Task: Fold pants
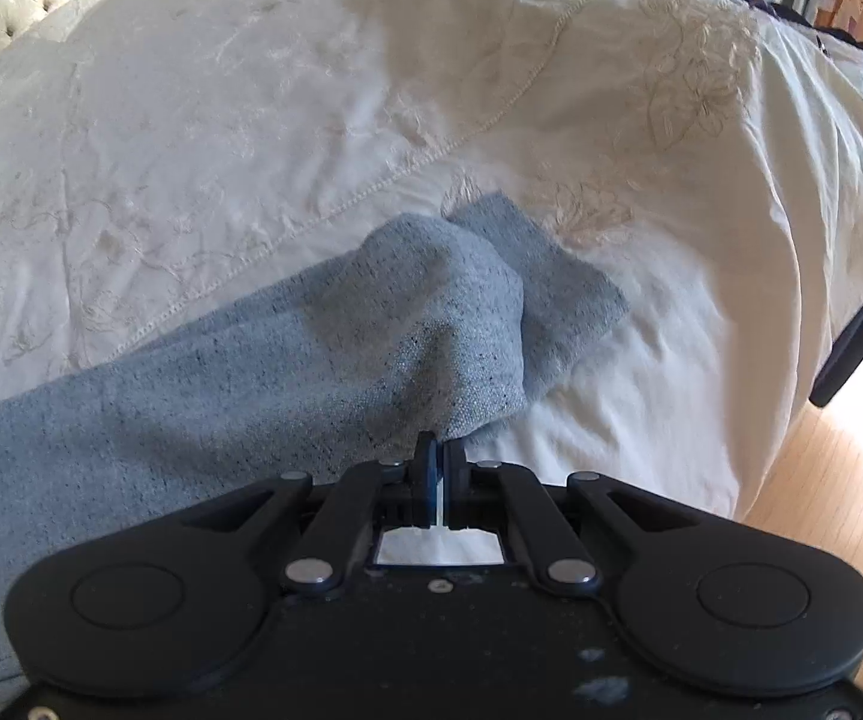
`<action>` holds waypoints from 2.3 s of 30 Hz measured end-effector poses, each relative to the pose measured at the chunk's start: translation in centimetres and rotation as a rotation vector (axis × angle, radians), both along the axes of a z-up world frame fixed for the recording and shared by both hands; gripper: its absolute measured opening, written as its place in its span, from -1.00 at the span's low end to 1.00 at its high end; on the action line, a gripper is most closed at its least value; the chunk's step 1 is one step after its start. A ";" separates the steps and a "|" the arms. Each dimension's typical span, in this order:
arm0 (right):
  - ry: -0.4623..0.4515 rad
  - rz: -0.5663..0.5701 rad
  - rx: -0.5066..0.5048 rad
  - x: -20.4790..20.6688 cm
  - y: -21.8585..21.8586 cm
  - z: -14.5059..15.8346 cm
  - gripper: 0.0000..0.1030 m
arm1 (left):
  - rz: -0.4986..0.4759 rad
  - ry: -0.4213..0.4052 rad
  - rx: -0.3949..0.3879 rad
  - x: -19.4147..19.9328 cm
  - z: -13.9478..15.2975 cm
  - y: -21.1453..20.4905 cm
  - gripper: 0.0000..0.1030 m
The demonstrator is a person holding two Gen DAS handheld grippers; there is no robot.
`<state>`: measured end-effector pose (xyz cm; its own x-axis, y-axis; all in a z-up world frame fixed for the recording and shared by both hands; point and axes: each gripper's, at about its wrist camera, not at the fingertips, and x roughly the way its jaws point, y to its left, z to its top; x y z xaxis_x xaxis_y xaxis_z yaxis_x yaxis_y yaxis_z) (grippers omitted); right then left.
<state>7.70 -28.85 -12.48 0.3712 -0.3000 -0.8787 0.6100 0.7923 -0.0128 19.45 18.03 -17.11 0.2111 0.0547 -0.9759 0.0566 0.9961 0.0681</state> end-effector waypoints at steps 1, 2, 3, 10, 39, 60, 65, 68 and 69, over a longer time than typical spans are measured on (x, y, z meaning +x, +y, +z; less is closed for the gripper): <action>-0.011 0.027 -0.009 0.6 0.0 0.4 -0.97 | 0.006 0.003 0.014 0.1 0.0 -0.3 -0.49; -0.029 0.055 -0.027 1.3 0.0 1.2 -0.97 | 0.016 0.006 0.027 0.3 -0.2 -0.7 -0.49; -0.063 0.084 -0.039 1.9 0.2 2.0 -0.97 | 0.033 0.006 0.036 0.4 -0.3 -0.9 -0.49; -0.293 0.277 -0.268 2.4 1.6 8.5 -0.99 | 0.112 0.014 0.084 0.8 -0.8 -2.2 -0.60; -0.056 -0.084 0.495 5.5 -15.0 -7.9 -0.43 | -0.096 -0.264 -0.035 -1.8 9.7 -22.6 -0.58; 0.074 0.363 0.003 10.2 -16.8 -0.8 -0.98 | -0.379 -0.070 -0.173 -3.3 3.1 -35.6 -0.58; 0.048 0.303 0.174 9.6 -19.0 -1.4 -0.79 | -0.355 -0.011 -0.128 -3.5 0.9 -36.4 -0.56; 0.083 0.321 0.211 7.0 -18.4 -1.1 -0.77 | -0.312 0.010 -0.123 -3.2 -0.1 -36.2 -0.56; 0.097 0.334 0.210 6.0 -17.8 -0.9 -0.77 | -0.300 0.017 -0.127 -3.0 -0.3 -36.1 -0.57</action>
